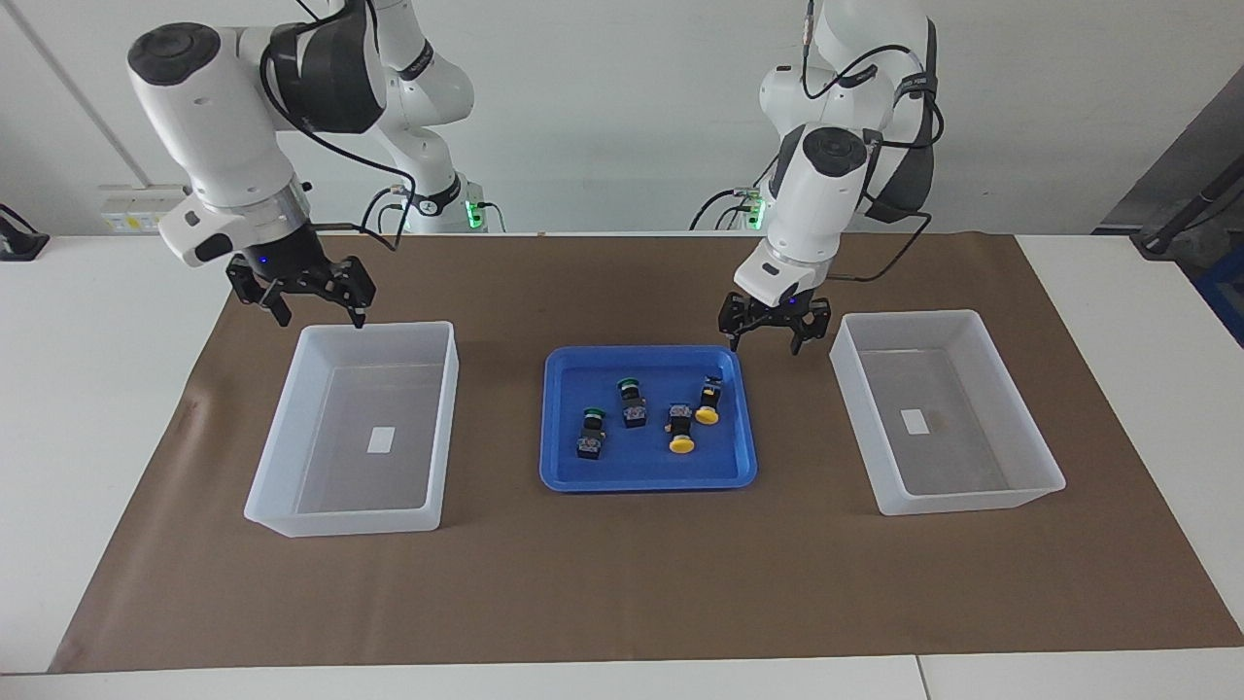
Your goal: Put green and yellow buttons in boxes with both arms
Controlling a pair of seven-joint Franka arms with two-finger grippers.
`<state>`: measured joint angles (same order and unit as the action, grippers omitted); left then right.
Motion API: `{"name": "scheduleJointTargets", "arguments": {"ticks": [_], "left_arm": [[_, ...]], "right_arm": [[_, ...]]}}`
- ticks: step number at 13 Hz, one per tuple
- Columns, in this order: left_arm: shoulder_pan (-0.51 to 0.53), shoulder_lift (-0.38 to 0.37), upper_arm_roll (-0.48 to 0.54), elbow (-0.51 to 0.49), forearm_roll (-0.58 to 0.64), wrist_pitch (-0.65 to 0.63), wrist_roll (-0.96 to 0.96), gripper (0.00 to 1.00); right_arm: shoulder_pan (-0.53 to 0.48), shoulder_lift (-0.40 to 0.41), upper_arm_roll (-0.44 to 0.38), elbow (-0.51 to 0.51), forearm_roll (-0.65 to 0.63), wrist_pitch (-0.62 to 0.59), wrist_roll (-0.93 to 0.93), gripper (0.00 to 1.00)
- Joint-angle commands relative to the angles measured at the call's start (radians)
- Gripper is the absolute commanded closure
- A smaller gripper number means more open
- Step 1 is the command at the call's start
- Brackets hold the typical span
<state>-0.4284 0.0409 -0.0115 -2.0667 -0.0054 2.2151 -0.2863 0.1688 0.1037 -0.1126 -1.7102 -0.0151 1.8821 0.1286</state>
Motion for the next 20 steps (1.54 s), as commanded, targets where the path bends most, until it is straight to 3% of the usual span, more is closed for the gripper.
{"name": "scheduleJointTargets", "arguments": {"ticks": [1,9,12,14,17,18,20], "left_arm": [[-0.029,-0.021,0.016,-0.056,0.019,0.073,-0.034,0.0],[-0.085,0.137,0.018,-0.052,0.019,0.207,-0.077,0.0],[-0.11,0.212,0.018,-0.041,0.019,0.289,-0.152,0.0],[-0.11,0.215,0.018,-0.039,0.019,0.305,-0.16,0.0],[-0.112,0.214,0.016,-0.044,0.019,0.287,-0.165,0.33],[-0.112,0.214,0.016,-0.041,0.019,0.287,-0.171,0.39],[-0.112,0.214,0.018,-0.041,0.019,0.278,-0.171,0.69]], "right_arm": [[0.023,0.083,0.004,0.02,-0.002,0.081,0.057,0.0],[0.182,0.249,0.005,0.055,0.018,0.256,0.36,0.0],[0.207,0.272,0.01,0.057,0.118,0.298,0.371,0.0],[0.244,0.289,0.01,0.057,0.125,0.331,0.393,0.0],[0.307,0.338,0.01,0.058,0.125,0.4,0.5,0.0],[0.319,0.368,0.01,0.075,0.122,0.41,0.529,0.0],[0.348,0.445,0.01,0.147,0.118,0.411,0.569,0.0]]}}
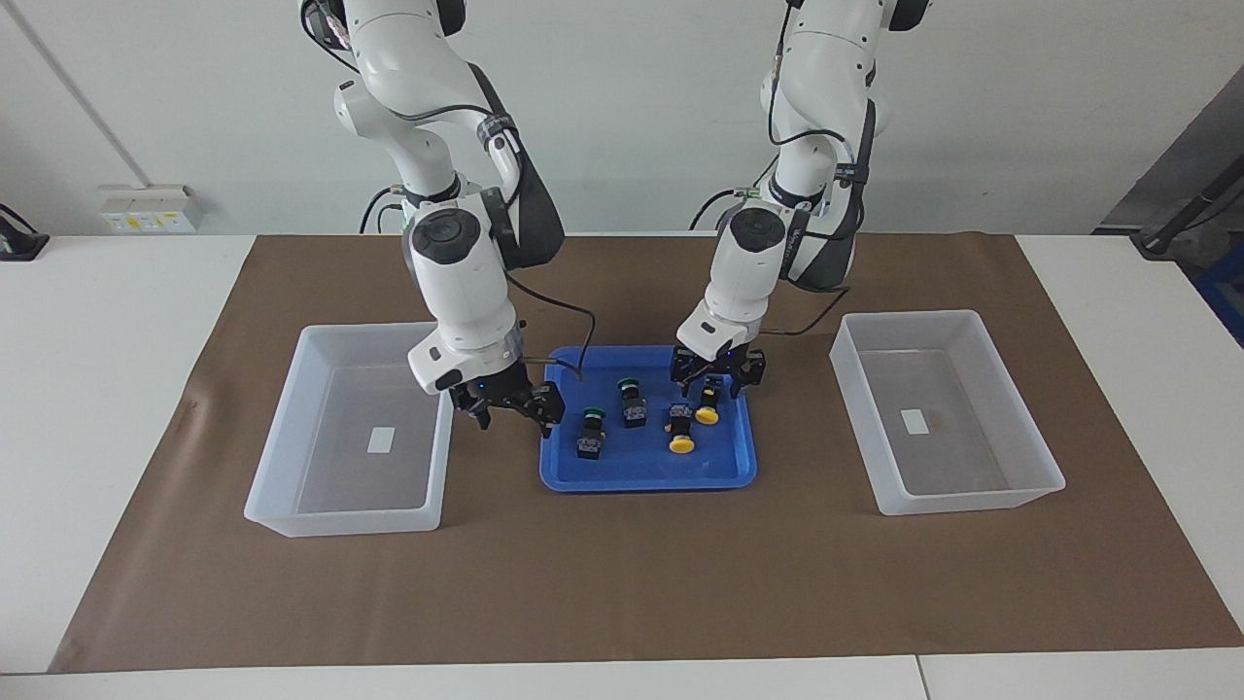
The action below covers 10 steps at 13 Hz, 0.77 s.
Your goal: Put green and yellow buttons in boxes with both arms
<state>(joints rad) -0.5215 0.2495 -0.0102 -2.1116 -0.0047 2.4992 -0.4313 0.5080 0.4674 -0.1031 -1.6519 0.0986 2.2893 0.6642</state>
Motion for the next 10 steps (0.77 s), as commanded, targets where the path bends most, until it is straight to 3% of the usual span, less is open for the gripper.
{"name": "scheduleJointTargets", "arguments": {"ticks": [1,3,8,10], "left_arm": [[-0.018,0.004,0.016,0.005,0.019,-0.032,-0.026,0.83],[-0.018,-0.025,0.018,0.005,0.019,-0.09,-0.026,1.0],[0.038,-0.185,0.026,0.005,0.019,-0.232,-0.009,1.0],[0.075,-0.188,0.027,0.028,0.02,-0.24,-0.009,1.0]], "right_arm": [[0.011,0.091,0.002,0.09,0.003,0.027,0.032,0.0],[0.033,0.108,0.002,0.089,0.007,0.061,0.034,0.0],[0.047,0.111,0.002,0.054,-0.005,0.067,0.021,0.01],[0.064,0.1,0.002,0.015,-0.007,0.075,0.021,0.21]]}}
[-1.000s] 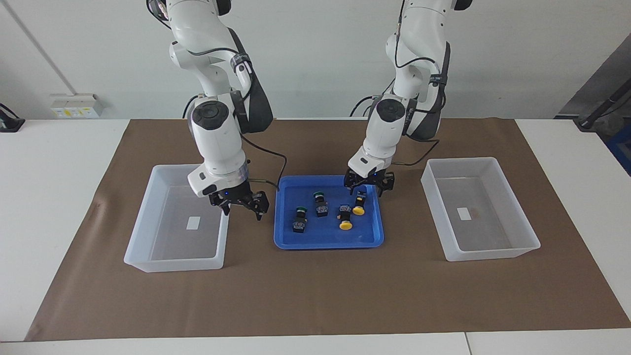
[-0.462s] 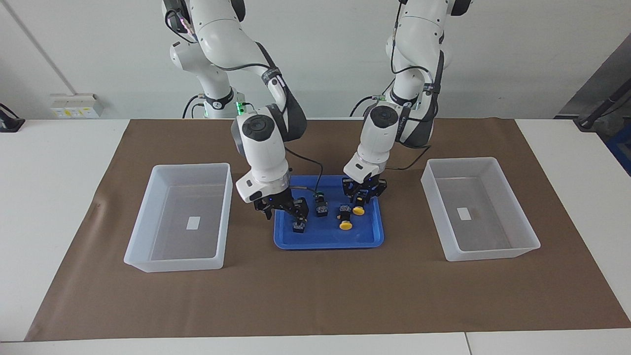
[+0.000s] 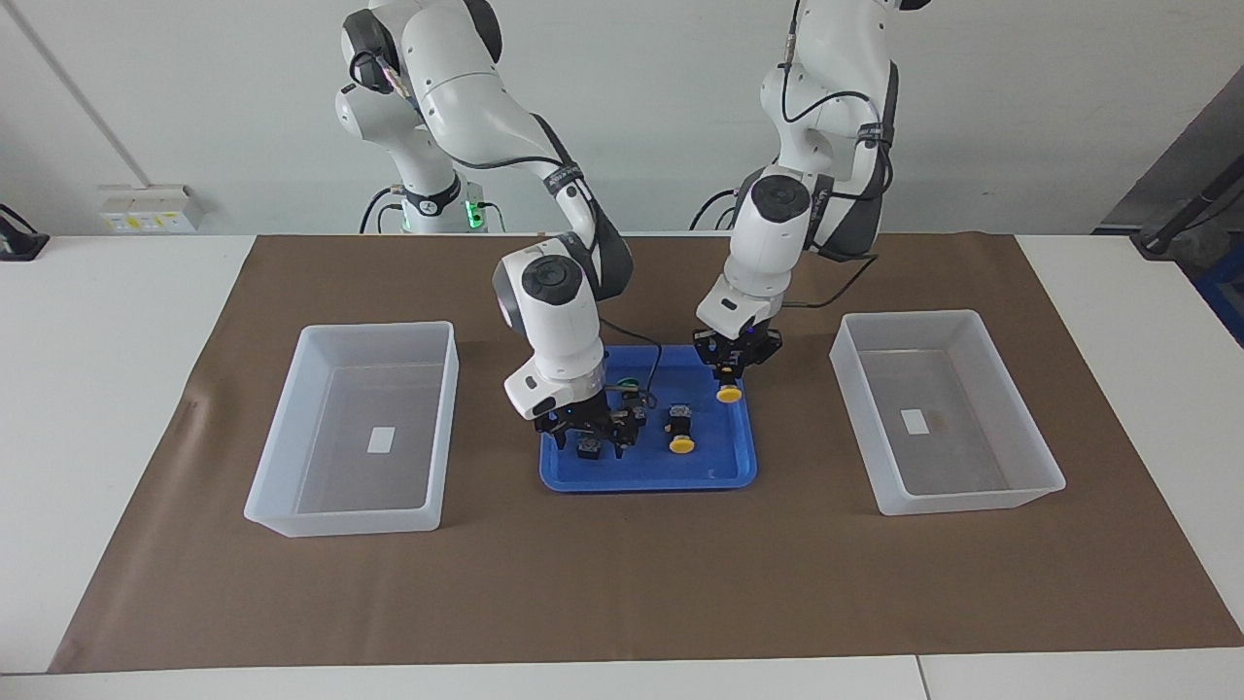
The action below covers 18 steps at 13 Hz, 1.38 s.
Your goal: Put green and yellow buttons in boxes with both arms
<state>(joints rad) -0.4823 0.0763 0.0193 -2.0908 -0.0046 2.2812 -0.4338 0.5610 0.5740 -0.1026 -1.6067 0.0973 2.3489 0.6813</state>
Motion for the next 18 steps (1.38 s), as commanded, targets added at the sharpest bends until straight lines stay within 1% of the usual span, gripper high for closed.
{"name": "scheduleJointTargets", "arguments": {"ticks": [1,2,3,4,5,6,7,8,9,10,11,12,13,14,15,16,17,18], "left_arm": [[0.066,-0.004,-0.004,0.033,0.02,-0.017,-0.008,1.0],[0.103,0.002,-0.002,0.06,0.018,-0.014,-0.008,1.0],[0.128,0.009,-0.004,0.087,0.023,-0.013,0.006,1.0],[0.146,0.023,-0.002,0.106,0.026,-0.009,0.053,1.0],[0.186,0.028,-0.004,0.109,0.026,-0.002,0.1,1.0],[0.223,0.037,-0.004,0.132,0.026,0.027,0.142,1.0],[0.261,0.052,-0.005,0.139,0.026,0.064,0.211,1.0],[0.301,0.056,-0.004,0.14,0.025,0.093,0.301,1.0],[0.341,0.057,-0.005,0.141,0.026,0.096,0.378,1.0],[0.375,0.059,-0.005,0.141,0.025,0.098,0.45,1.0],[0.402,0.062,-0.004,0.143,0.026,0.112,0.527,1.0],[0.422,0.069,-0.004,0.144,0.025,0.139,0.582,1.0],[0.445,0.079,-0.004,0.146,0.025,0.144,0.592,1.0],[0.461,0.086,-0.004,0.147,0.026,0.145,0.596,1.0],[0.465,0.126,-0.004,0.169,0.025,0.144,0.593,1.0],[0.467,0.169,-0.004,0.204,0.023,0.141,0.589,1.0],[0.491,0.198,-0.004,0.23,0.015,0.132,0.589,1.0],[0.499,0.218,-0.004,0.251,0.006,0.132,0.586,1.0]], "right_arm": [[0.01,-0.005,0.001,-0.033,-0.005,0.019,0.001,0.29],[0.011,-0.003,0.001,-0.044,-0.005,0.029,-0.006,0.36],[0.011,-0.003,0.001,-0.048,-0.005,0.038,-0.008,0.46],[0.011,-0.003,0.0,-0.053,-0.005,0.044,-0.008,0.6],[0.011,-0.005,0.0,-0.052,-0.005,0.04,-0.006,0.93],[0.016,-0.005,0.0,-0.042,-0.005,0.023,0.009,1.0],[0.019,-0.013,0.0,-0.03,-0.004,0.001,0.018,1.0],[0.011,-0.041,0.0,-0.024,-0.002,-0.025,0.02,1.0],[-0.001,-0.09,-0.003,-0.024,0.002,-0.063,0.018,1.0],[-0.022,-0.156,-0.008,-0.024,-0.001,-0.123,0.009,1.0],[-0.058,-0.21,-0.008,-0.024,-0.002,-0.172,0.001,1.0],[-0.102,-0.259,-0.008,-0.024,-0.004,-0.228,-0.052,1.0],[-0.146,-0.296,-0.008,-0.025,-0.004,-0.275,-0.147,1.0],[-0.194,-0.315,-0.008,-0.027,-0.004,-0.311,-0.229,1.0],[-0.254,-0.332,-0.008,-0.035,-0.004,-0.336,-0.343,1.0],[-0.31,-0.338,-0.008,-0.044,-0.004,-0.353,-0.471,1.0],[-0.364,-0.342,-0.008,-0.064,-0.004,-0.35,-0.574,1.0],[-0.389,-0.35,-0.008,-0.09,-0.004,-0.336,-0.632,1.0]]}}
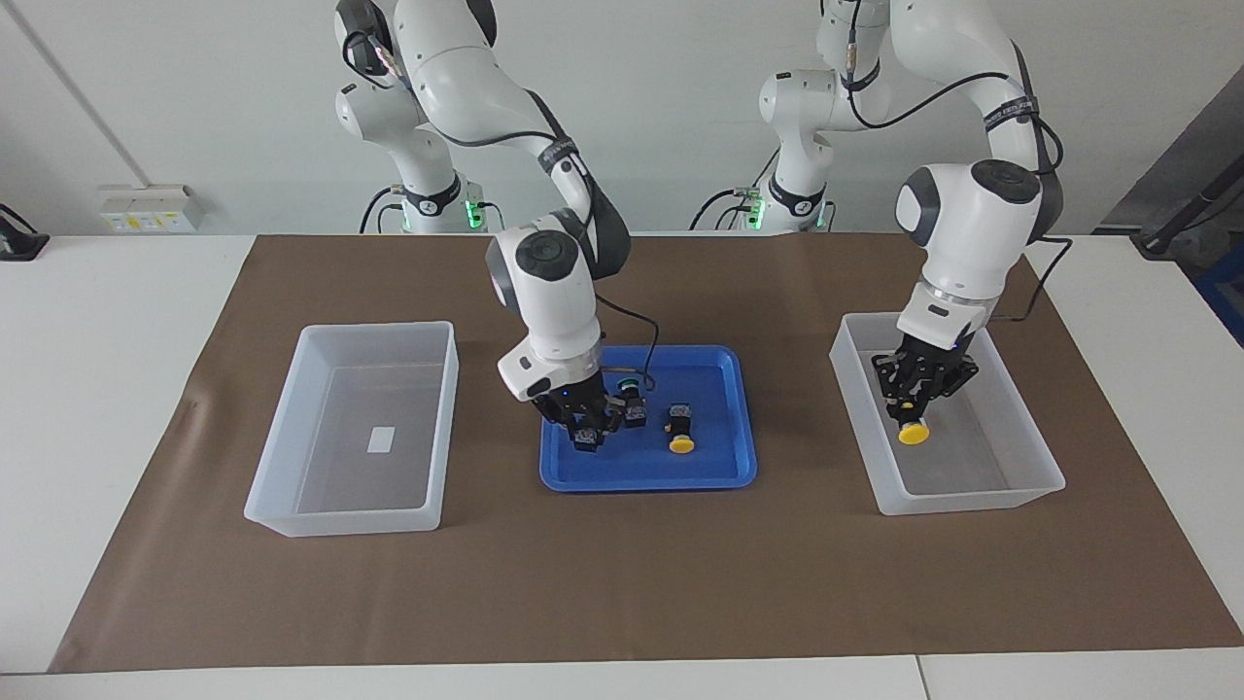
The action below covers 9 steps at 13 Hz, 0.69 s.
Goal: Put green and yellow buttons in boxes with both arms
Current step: 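Lower the yellow button into the left box while the right gripper places green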
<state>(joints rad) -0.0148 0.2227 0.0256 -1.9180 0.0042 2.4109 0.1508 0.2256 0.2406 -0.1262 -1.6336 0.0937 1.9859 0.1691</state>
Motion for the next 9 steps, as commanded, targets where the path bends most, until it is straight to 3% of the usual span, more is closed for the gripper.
{"name": "scheduleJointTargets", "arguments": {"ticks": [1,5,9], "left_arm": [[0.035,0.096,-0.01,0.091,-0.006,0.005,0.001,1.0],[0.036,0.181,-0.01,0.158,-0.01,0.019,-0.002,1.0],[0.036,0.221,-0.01,0.162,-0.053,0.068,-0.033,1.0]], "right_arm": [[-0.074,-0.018,0.016,-0.104,0.0,0.062,-0.158,1.0],[-0.123,-0.001,0.016,-0.291,0.0,0.344,-0.279,1.0],[-0.135,0.1,0.016,-0.308,0.0,0.522,-0.296,1.0]]}}
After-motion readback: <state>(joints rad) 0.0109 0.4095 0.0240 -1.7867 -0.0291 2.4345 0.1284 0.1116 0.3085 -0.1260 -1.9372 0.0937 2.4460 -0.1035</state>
